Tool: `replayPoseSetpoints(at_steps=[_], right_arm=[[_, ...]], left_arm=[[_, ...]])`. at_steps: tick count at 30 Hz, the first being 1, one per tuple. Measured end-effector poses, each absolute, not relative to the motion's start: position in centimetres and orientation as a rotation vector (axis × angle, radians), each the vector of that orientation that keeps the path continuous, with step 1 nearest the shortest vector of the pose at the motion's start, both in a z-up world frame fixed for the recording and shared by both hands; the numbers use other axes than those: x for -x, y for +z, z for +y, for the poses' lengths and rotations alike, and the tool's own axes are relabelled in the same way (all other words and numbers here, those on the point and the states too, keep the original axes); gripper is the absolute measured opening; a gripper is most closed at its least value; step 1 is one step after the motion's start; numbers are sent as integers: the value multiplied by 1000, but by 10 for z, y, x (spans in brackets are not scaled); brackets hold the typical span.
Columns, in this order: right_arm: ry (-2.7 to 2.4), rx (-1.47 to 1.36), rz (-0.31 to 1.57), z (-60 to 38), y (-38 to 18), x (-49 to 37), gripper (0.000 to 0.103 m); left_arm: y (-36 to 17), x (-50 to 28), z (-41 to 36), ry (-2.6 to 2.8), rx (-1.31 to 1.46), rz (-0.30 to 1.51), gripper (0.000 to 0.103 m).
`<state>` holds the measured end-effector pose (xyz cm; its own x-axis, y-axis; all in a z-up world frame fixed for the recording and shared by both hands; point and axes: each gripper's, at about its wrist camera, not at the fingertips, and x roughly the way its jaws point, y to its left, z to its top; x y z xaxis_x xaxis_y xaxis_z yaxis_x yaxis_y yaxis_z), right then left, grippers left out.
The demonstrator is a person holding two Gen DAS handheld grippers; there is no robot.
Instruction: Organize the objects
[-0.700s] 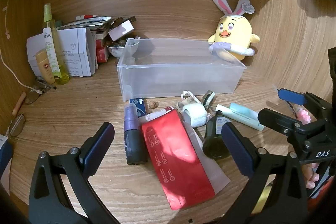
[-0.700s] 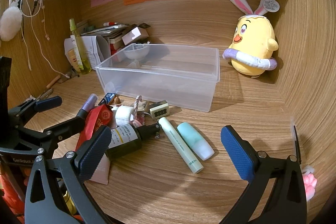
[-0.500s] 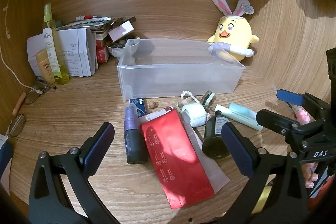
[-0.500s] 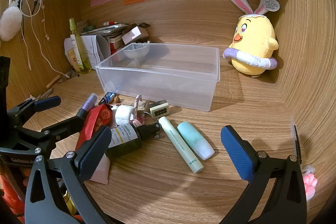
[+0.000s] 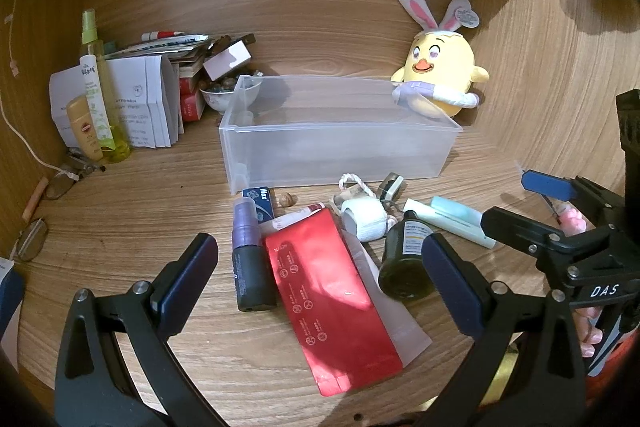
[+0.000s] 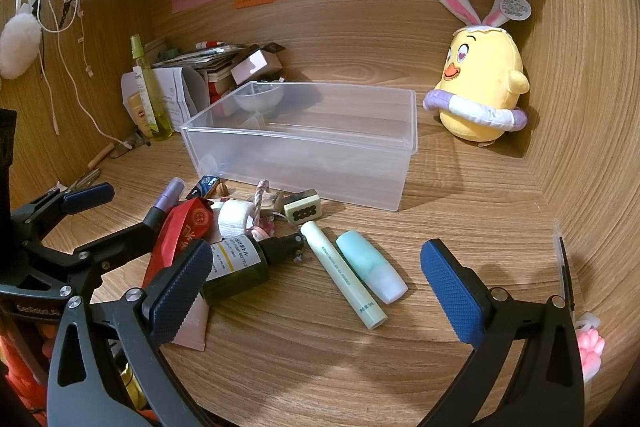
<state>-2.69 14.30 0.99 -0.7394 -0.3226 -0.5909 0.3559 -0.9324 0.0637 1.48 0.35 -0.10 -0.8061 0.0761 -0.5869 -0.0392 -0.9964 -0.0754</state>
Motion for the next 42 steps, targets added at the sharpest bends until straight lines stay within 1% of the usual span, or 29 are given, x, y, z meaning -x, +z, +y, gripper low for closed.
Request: replayPoseSetpoints(at_steps=[19, 30, 31, 32, 33, 34, 35, 36, 38, 39, 41, 42], right_arm=[[-2622, -904, 91, 142, 5, 31, 103], [-2674, -886, 106, 162, 8, 44, 103], [-2680, -889, 106, 165, 8, 46, 103], [-2688, -895, 107, 168, 7, 49, 102], [-2693, -904, 110, 171, 6, 52, 102], [-2693, -916, 111, 174, 5, 54, 99], [-2690, -928, 109, 176, 4, 57, 94], [-2682, -951, 102, 180, 1, 61, 92], [-2681, -985, 99, 184, -3, 68, 82], [-2677, -1003, 102, 186, -6, 71, 79], [-2656, -1038, 107, 188, -11, 77, 68], [-2641, -1058, 113, 188, -14, 79, 66]], left_arm=[[0, -12, 2, 2903, 976, -97, 103], [-5, -2, -42, 2920, 1040, -176, 102], [-7, 0, -46, 2917, 1055, -187, 96], [-9, 2, -50, 2913, 1082, -195, 85], [-12, 5, -55, 2902, 1115, -200, 81], [-15, 8, -57, 2892, 1137, -207, 78], [-17, 10, -60, 2885, 1155, -218, 77], [-20, 11, -62, 2881, 1170, -226, 77], [-25, 13, -64, 2876, 1191, -218, 74], [-27, 14, -64, 2874, 1202, -212, 72], [-31, 16, -63, 2859, 1222, -211, 68], [-34, 17, -64, 2847, 1233, -216, 67]])
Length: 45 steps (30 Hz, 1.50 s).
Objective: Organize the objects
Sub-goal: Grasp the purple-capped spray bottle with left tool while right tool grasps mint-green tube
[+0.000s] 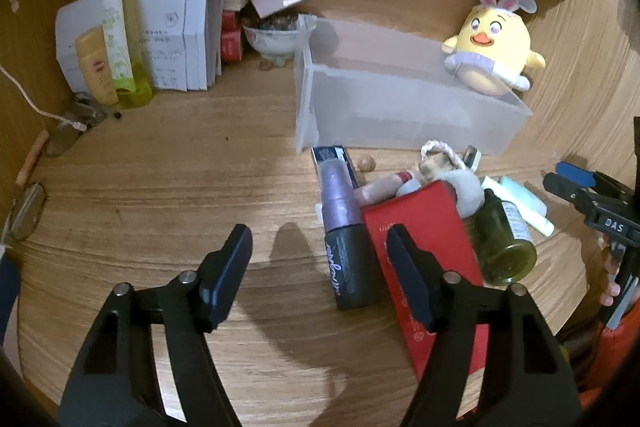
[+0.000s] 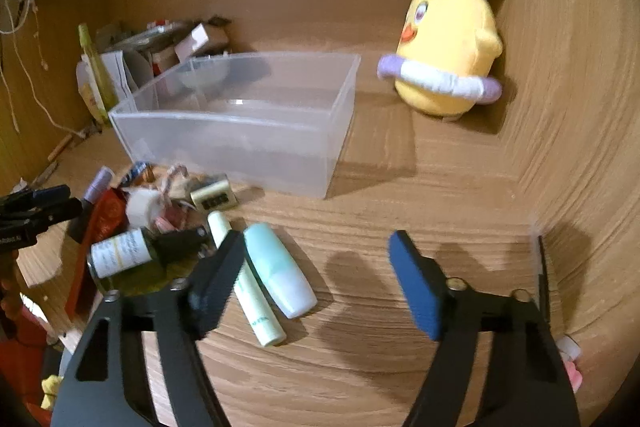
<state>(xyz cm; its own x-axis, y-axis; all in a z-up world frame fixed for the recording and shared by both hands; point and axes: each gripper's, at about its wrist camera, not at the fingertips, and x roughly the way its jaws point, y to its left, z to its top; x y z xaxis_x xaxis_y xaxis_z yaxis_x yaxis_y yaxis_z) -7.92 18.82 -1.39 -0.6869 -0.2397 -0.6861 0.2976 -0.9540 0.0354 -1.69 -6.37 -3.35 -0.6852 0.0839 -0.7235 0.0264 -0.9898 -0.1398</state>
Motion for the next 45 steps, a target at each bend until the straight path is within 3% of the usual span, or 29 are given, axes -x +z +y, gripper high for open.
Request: replayPoseSetpoints(at_steps=[12, 16, 19, 29, 45], right_arm=[[-2535, -1160, 294, 168, -39, 87, 45], [-2523, -1187, 304, 168, -44, 91, 30], [-2522, -1189, 315, 166, -45, 91, 23], [-2599, -1140, 260, 176, -38, 87, 23], [-2686, -835, 120, 178, 28, 72, 23]], left_arm=[[-45, 17, -75, 2804, 1290, -252, 41], [-48, 24, -82, 2811, 1305, -269, 39], [-48, 30, -84, 2809, 1300, -282, 27], [-40, 22, -86, 2880, 1232, -276, 25], [20, 11, -81, 2970, 962, -319, 25]])
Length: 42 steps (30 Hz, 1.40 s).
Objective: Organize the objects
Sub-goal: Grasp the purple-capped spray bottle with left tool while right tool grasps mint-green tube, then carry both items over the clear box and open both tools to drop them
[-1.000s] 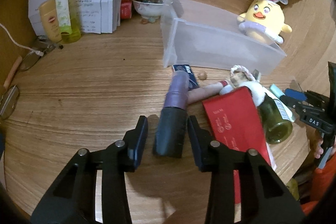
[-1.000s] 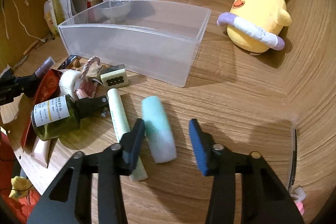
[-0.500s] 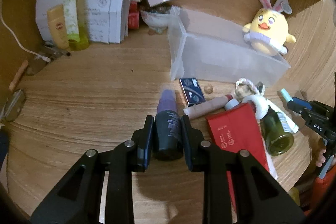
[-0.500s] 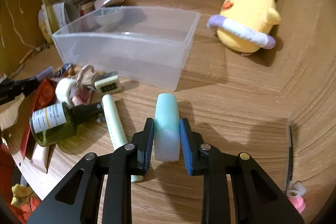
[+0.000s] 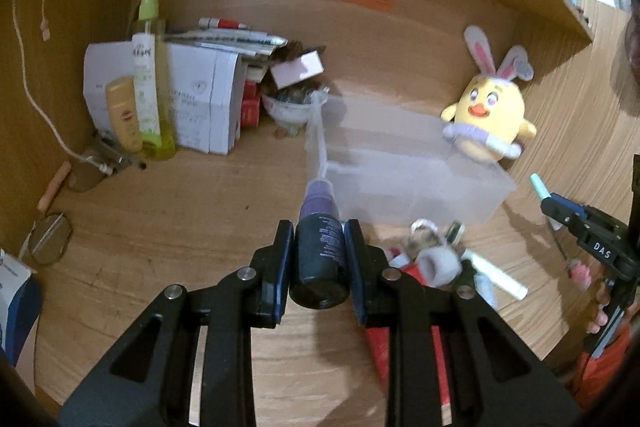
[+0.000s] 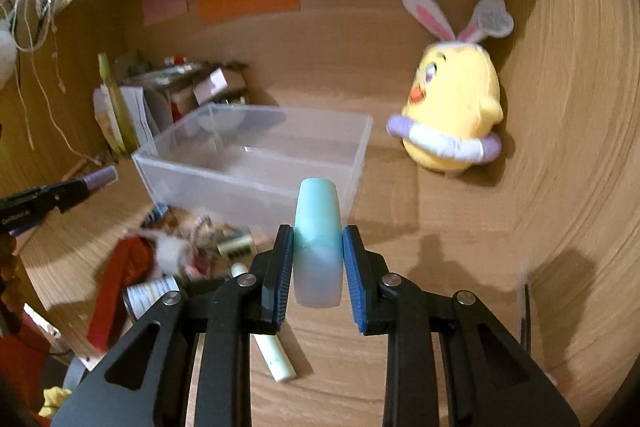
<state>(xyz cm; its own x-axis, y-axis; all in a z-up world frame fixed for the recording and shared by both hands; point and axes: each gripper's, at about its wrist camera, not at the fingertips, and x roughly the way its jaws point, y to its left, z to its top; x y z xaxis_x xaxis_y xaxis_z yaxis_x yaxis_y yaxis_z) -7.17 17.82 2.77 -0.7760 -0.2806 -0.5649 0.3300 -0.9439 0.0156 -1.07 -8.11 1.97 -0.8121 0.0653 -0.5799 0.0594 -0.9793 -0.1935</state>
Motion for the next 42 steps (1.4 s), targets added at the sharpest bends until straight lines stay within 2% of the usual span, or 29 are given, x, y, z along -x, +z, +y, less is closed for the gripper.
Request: replayPoseSetpoints(at_steps=[15, 31, 42], right_arm=[[-2651, -699, 116, 147, 63, 99, 23], [-2633, -689, 184, 104, 85, 151, 23], [-2606, -864, 178, 101, 49, 196, 23]], left_arm=[[60, 37, -64, 2972, 824, -286, 25], [70, 97, -58, 2944, 867, -278, 25], [40, 141, -59, 2871, 1037, -298, 25]])
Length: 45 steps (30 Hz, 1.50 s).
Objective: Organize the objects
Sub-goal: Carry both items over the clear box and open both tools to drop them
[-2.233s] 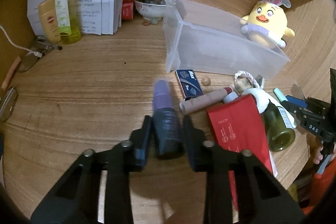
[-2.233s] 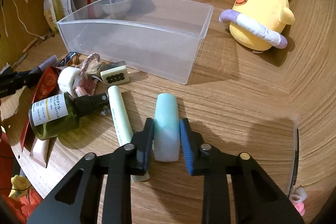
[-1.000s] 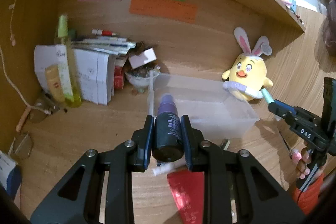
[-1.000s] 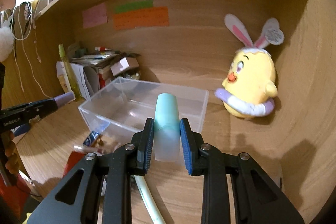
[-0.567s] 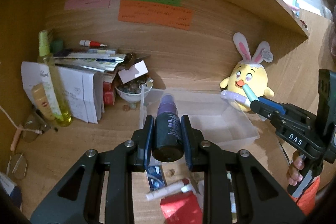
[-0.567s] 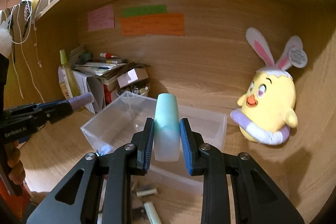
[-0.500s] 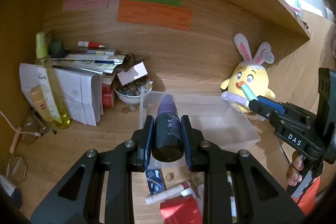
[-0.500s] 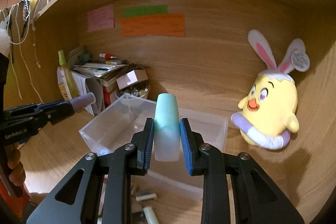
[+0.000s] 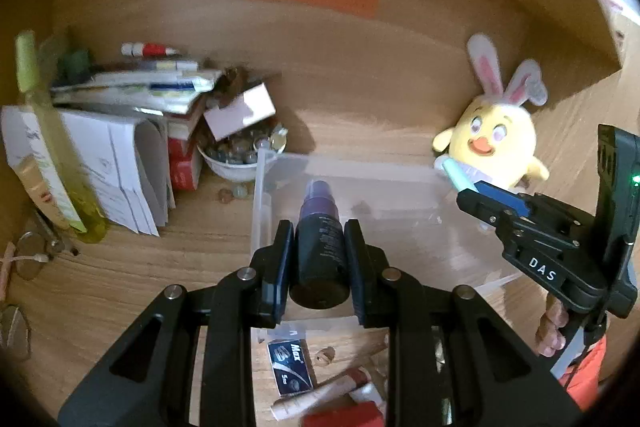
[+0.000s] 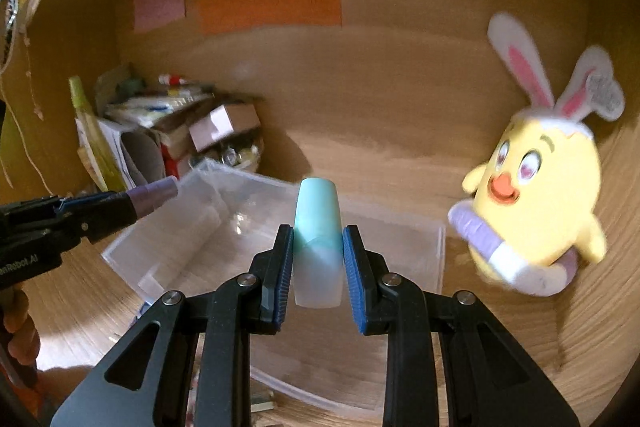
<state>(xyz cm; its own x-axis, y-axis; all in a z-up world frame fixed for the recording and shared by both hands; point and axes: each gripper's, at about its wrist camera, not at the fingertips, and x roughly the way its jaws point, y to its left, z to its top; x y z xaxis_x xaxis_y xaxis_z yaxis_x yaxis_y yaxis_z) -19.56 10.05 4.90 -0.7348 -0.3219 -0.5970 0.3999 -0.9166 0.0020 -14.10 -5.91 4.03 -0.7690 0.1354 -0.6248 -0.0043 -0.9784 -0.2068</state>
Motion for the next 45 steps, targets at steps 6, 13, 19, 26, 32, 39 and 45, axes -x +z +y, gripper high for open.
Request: replayPoseSetpoints(at_steps=[6, 13, 19, 26, 32, 39, 45], right_arm=[[-2594, -934, 203, 102, 33, 207, 23], [-2562, -1018, 253, 97, 15, 217, 23], [-2553, -1061, 288, 92, 5, 221, 23], [-2538, -1089, 334, 83, -3, 222, 23], [-2529, -1103, 327, 84, -3, 223, 32], [-2567, -1019, 343, 84, 19, 207, 56], [-2597, -902, 337, 86, 45, 177, 76]], left_arm=[[19, 162, -55, 2822, 1127, -311, 25], [10, 175, -43, 2820, 1172, -252, 25], [6, 179, -36, 2808, 1192, -213, 25], [9, 175, -35, 2807, 1181, -187, 28], [20, 165, -35, 2816, 1145, -186, 53], [43, 143, -40, 2849, 1072, -175, 72], [63, 113, -48, 2913, 981, -146, 94]])
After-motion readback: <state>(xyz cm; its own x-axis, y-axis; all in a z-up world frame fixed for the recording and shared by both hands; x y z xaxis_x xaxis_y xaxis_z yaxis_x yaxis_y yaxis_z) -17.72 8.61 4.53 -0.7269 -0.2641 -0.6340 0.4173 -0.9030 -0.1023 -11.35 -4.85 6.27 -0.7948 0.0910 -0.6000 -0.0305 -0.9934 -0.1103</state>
